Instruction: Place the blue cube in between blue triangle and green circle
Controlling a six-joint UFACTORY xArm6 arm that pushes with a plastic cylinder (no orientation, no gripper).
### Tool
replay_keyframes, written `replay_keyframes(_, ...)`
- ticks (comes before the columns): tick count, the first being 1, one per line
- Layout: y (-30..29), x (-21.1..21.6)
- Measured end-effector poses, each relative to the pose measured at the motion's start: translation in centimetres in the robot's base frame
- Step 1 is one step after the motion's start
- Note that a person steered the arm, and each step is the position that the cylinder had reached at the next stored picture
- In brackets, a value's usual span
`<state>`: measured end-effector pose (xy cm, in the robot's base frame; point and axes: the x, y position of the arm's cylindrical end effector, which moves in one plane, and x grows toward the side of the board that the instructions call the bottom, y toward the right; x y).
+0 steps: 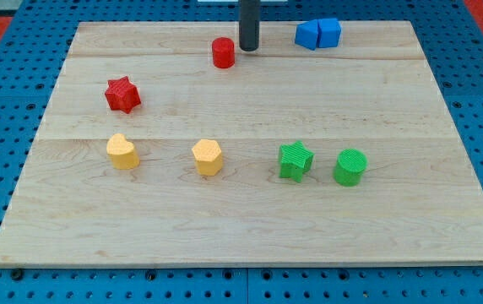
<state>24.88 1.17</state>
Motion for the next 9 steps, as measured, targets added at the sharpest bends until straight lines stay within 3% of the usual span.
replay_keyframes(1, 1.9, -5.3)
replay_keyframes(2, 6.8, -5.6)
replay_keyframes(3, 15.1, -4.7)
replay_keyframes(5, 17.6, -3.7)
replay_keyframes(6, 20.9, -0.8)
replay_keyframes(8, 19.4, 4.8)
replay_keyframes(9, 22.6, 5.8)
